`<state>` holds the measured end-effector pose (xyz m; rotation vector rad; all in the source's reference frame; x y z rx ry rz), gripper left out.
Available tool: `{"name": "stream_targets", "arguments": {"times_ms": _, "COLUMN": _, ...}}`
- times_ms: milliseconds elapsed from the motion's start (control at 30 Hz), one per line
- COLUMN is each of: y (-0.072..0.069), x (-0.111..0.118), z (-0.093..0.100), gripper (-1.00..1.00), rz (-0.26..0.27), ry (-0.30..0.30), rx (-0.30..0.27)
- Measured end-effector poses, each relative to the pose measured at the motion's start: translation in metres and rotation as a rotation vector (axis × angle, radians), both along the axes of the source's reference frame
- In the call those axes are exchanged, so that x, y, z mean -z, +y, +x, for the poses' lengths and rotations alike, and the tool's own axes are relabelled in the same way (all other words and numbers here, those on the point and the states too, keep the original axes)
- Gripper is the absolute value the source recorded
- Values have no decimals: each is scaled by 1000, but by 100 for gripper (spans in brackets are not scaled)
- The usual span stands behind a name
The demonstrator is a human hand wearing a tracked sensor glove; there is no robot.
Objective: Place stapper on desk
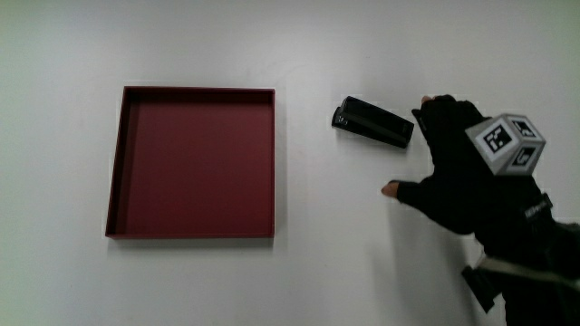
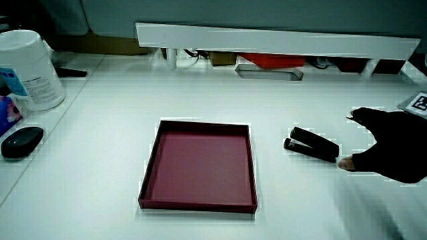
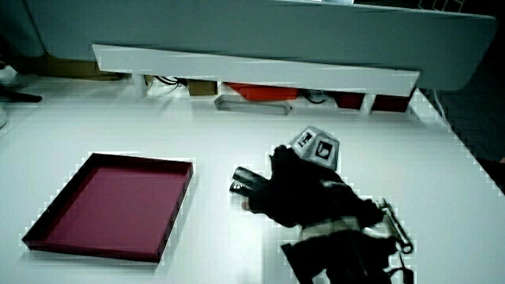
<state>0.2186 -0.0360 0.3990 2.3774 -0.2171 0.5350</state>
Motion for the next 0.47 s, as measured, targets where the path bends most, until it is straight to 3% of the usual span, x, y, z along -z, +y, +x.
{"name": "stream_targets", "arguments": {"times_ms": 33, "y": 6, "x": 25, "z": -12, "gripper": -100, "rz": -55, "ry": 32, "rx": -20}}
{"name": "stream_targets", "arguments": {"times_ms": 67, "y": 11, "x": 31, "z": -15, "gripper": -100, "rz": -27, "ry": 50, "rx": 7}}
{"name": "stream_targets", "arguments": {"times_ms": 100, "y": 17, "x": 6, "z": -2, "gripper": -100, "rz": 12, "ry": 30, "rx": -20}}
{"name": "stream_targets", "arguments": {"times_ms": 133, "y": 22, "x": 23, "z": -13, "gripper": -100, "rz": 62, "ry": 42, "rx": 38}}
{"name": "stream_targets", "arguments": {"times_ms": 167, "y": 27, "x": 25, "z": -15, "gripper": -100, "rz": 92, "ry": 59, "rx": 57}}
{"name": "stream_targets", "arguments": {"times_ms": 200, "y": 30, "x": 54, "z": -29, "gripper": -100, "rz": -29, "ry": 142, "rx": 6}}
{"name": "stream_targets", "arguments": {"times_ms": 267, "y": 39, "x": 53, "z": -32, "gripper": -100, "rz": 45, "ry": 144, "rx": 64}}
{"name": "stream_targets", "arguments": {"times_ms": 333, "y": 50, "x": 24, "z": -20, "gripper": -100, "rz": 112, "ry": 122, "rx": 52}}
{"name": "stream_targets", "arguments": {"times_ms": 367, "y": 53, "x": 30, "z": -25, "gripper": -100, "rz": 85, "ry": 98, "rx": 48}}
{"name": "stream_targets", "arguments": {"times_ms": 400, "y": 55, "x": 39, "z": -30, "gripper": -100, "rz": 126, "ry": 124, "rx": 76}}
{"name": "stream_targets", "arguments": {"times_ms": 433, "y": 56, "x": 47, "z": -36, "gripper": -100, "rz": 91, "ry": 94, "rx": 67}}
{"name": "stream_targets", "arguments": {"times_ms": 467, "y": 58, "x": 47, "z": -36, "gripper": -100, "rz": 94, "ry": 91, "rx": 60}}
